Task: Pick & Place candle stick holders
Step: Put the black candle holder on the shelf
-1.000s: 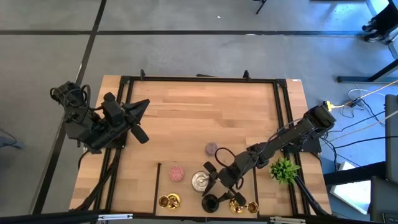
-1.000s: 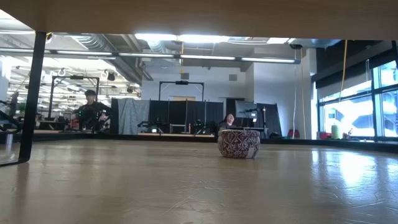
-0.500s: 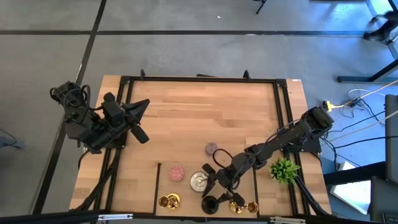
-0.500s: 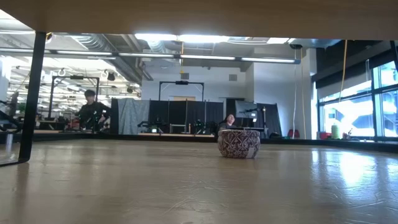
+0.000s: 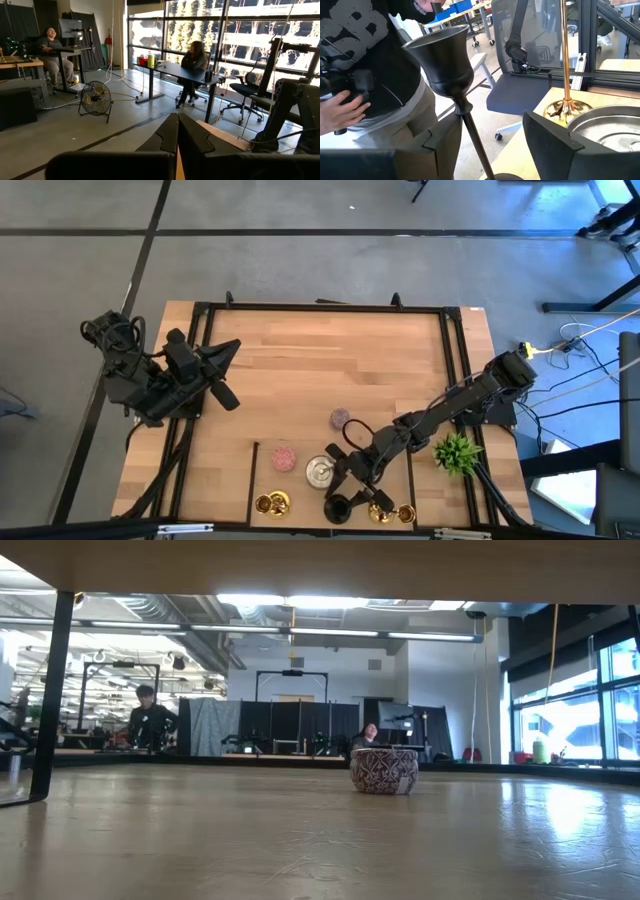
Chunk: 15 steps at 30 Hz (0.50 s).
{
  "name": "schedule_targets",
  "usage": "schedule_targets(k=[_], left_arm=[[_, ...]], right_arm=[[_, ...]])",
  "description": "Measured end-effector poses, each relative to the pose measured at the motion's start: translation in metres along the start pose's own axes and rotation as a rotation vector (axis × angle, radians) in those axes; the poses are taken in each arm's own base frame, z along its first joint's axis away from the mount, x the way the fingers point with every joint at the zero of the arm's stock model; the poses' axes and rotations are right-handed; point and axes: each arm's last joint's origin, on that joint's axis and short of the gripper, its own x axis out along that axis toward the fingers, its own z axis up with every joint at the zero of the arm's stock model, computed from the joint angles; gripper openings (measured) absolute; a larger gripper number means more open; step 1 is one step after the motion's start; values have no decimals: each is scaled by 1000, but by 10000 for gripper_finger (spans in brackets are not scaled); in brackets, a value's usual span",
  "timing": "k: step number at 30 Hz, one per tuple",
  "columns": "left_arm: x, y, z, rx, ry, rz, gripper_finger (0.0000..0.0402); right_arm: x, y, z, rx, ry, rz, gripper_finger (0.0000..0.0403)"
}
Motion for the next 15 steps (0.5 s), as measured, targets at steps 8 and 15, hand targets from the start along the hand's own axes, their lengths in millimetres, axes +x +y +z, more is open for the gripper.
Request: schedule_targets(k=[8, 15], left_arm=[[0, 0, 0, 0, 0, 0, 3], [0, 0, 0, 1, 0, 0, 2]], right_arm=[[0, 0, 2, -79, -19, 4, 213], [0, 1, 5, -154, -53, 12, 213]])
